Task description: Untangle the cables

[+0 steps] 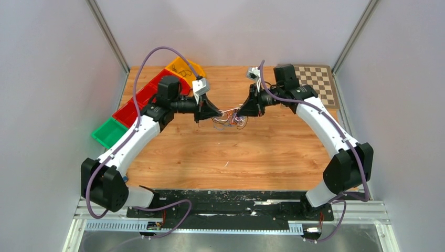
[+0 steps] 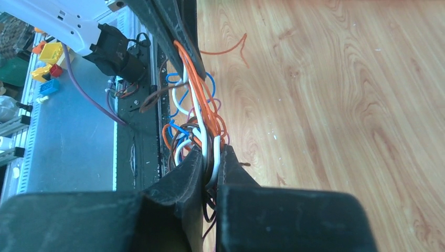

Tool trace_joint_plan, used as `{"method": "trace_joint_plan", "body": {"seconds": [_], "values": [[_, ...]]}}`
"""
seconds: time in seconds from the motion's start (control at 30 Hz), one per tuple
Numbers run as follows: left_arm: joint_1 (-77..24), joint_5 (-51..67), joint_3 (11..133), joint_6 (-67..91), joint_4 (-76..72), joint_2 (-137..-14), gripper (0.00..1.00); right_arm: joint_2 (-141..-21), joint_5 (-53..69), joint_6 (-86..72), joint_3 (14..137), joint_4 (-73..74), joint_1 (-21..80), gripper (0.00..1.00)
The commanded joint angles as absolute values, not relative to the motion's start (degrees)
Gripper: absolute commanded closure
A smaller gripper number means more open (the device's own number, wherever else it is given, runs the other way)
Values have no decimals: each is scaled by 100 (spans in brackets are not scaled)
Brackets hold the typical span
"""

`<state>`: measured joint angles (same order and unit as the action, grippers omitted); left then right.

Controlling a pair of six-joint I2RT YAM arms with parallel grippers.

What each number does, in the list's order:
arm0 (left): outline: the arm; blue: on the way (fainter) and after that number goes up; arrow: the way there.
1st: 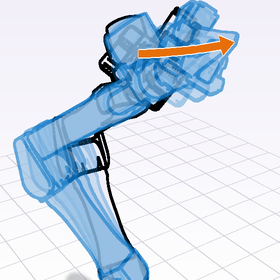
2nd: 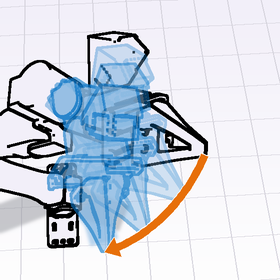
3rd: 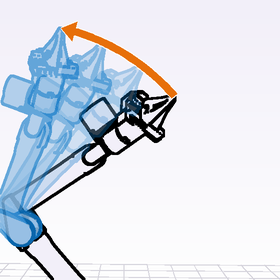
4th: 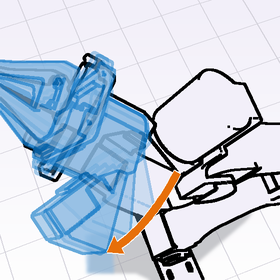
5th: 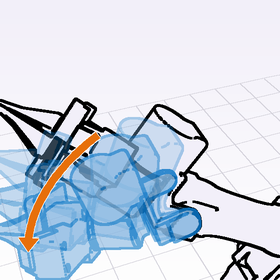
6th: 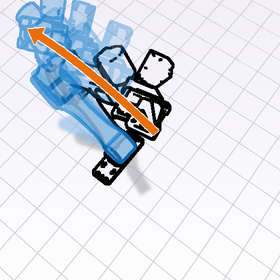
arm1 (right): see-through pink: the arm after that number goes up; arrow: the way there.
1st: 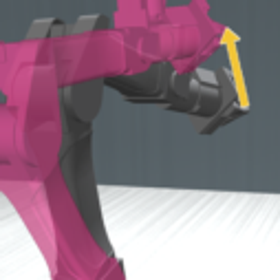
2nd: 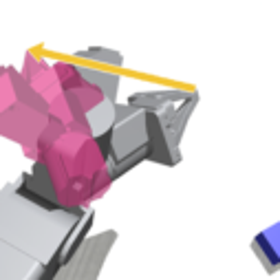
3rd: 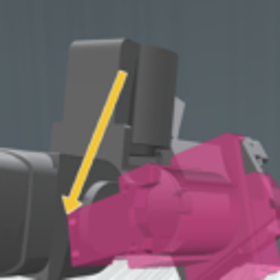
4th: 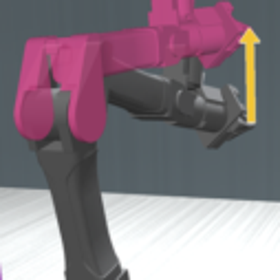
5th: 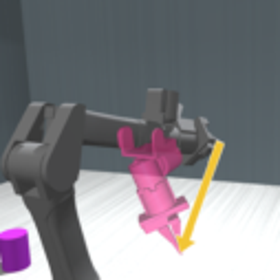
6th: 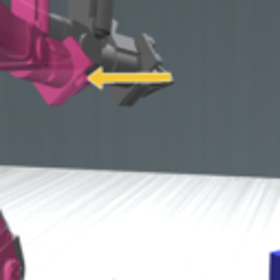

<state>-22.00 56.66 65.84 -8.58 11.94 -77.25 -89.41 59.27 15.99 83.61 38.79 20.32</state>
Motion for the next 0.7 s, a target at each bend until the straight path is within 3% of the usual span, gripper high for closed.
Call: {"method": "trace_joint_plan", "body": {"seconds": [0.0,0.13,0.37,0.67], "values": [[-1004,5509,6802,-743,1895,-7496,100,-8765,4554,2487,8316,4915,377,96],[-674,5658,7005,-917,2134,-7635,100,-8751,4500,3047,8285,5240,-278,100],[-448,5628,7174,-681,1994,-7871,100,-8628,4166,3533,8357,5574,-565,100],[824,5360,7706,-931,2367,-8215,100,-9086,3497,4538,8232,6092,-1954,100]]}}
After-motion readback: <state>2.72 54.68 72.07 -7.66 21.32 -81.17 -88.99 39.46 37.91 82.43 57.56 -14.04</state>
